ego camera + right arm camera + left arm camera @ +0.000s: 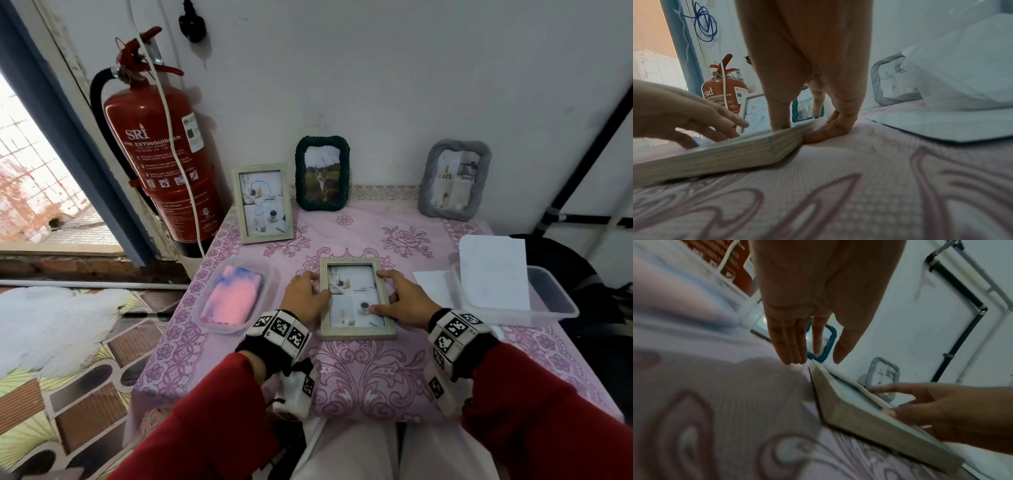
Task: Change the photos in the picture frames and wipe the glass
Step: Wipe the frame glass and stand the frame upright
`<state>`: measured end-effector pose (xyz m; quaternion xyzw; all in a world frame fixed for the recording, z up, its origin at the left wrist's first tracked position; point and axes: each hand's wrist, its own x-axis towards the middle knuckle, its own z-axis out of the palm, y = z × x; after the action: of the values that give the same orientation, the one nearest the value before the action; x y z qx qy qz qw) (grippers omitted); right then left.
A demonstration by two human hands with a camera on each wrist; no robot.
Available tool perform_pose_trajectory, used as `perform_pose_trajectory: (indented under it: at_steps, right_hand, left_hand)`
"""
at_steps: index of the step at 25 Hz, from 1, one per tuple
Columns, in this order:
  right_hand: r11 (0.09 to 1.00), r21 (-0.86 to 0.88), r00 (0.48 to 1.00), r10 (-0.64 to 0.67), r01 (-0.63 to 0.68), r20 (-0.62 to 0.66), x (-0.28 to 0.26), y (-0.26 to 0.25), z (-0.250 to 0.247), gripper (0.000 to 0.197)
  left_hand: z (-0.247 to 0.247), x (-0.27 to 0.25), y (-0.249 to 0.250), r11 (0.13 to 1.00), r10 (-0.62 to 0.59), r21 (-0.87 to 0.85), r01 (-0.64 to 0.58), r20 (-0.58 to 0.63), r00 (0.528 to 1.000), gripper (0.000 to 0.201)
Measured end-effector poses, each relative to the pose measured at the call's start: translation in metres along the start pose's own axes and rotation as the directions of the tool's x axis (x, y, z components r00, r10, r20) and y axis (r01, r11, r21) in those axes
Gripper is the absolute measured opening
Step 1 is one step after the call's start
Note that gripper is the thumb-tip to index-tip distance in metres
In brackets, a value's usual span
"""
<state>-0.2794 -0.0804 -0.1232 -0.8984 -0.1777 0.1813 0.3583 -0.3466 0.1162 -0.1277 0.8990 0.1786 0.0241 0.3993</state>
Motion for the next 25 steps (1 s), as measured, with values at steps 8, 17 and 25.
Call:
perform_pose_trajectory:
  at_steps: [8,17,25]
  right_hand:
    - [0.999,0.038,1.0,0.002,-0.001,-0.009,0.001,0.004,-0.002,0.079]
    - [0.997,0.074,1.0,-0.012,0.013,-0.023,0.001,0.009,-0.003,0.084]
    - [0.978,0.205,0.998,-0.017,0.03,-0.065,-0.004,0.009,0.0,0.089]
  left_hand:
    - [0.01,0.0,0.004,0.941,-0.147,-0.299,0.156,0.052,0.988,0.058]
    - [0.012,0.003,0.007,0.892,-0.121,-0.43,0.138,0.067,0.99,0.06]
    - [0.008,0.002,0.015,0.805,-0.044,-0.58,0.126,0.153,0.987,0.066]
